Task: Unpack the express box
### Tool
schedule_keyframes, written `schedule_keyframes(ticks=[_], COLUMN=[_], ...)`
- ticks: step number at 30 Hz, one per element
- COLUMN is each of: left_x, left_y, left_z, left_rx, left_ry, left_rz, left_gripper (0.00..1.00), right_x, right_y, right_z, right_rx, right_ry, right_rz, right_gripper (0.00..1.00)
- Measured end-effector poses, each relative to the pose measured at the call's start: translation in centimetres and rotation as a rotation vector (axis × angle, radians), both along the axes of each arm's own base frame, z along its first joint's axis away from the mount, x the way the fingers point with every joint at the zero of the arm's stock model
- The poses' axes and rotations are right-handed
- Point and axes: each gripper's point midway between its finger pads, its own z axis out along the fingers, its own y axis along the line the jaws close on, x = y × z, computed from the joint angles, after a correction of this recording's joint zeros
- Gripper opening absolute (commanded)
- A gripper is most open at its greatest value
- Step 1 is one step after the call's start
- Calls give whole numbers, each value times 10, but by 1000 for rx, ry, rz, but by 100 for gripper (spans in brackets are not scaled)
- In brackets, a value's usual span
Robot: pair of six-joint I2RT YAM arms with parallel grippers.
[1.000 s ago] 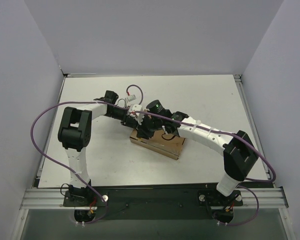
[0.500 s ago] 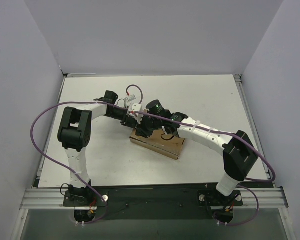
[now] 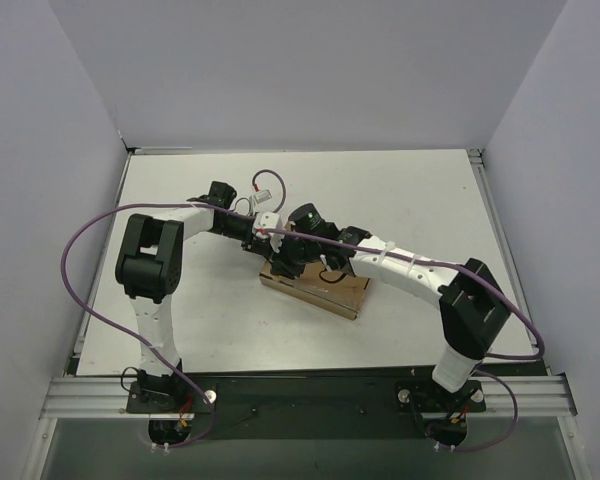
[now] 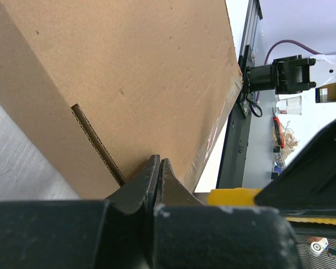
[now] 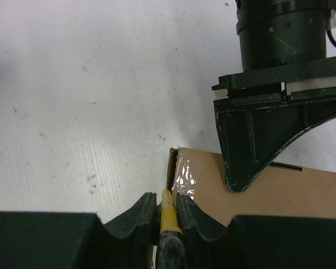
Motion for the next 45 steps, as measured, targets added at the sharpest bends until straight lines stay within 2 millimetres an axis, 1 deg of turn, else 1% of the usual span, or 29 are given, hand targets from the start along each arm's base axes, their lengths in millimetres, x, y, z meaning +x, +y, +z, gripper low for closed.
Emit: schedule_keyframes(ticks=[5,9,13,15,18,22,26,34,41,45], left_x=[0,0,0,0,0,0,1,1,4,3], left_y=[0,0,0,0,1,1,1,1,3,3], left_z=[0,0,1,1,1,1,1,1,1,1], left_rx=[0,3,6,8,10,10,10,15,18,18], left_ry=[0,2,4,5,7,7,9,16,16,17], left_rz=[0,1,2,2,3,4,5,7,13,14], left_gripper=[0,0,0,0,0,0,0,0,0,0], right_x=[-5,-8,-14,-16,-14,-7,1,11,13,14], right_y=[-7,-13,-26,-32,-32,-24,-15,2,6,10], right_z=[-15,-23,-31,-27,-14,1,9,3,4,9], right_rx=[-37,-60,-84,-88,-61,-18,18,35,46,73], right_ry=[17,27,46,52,37,14,-13,-32,-22,-22], right_rz=[6,5,-6,-14,-26,-37,-46,-40,-52,-65], right_gripper=[0,0,0,0,0,0,0,0,0,0])
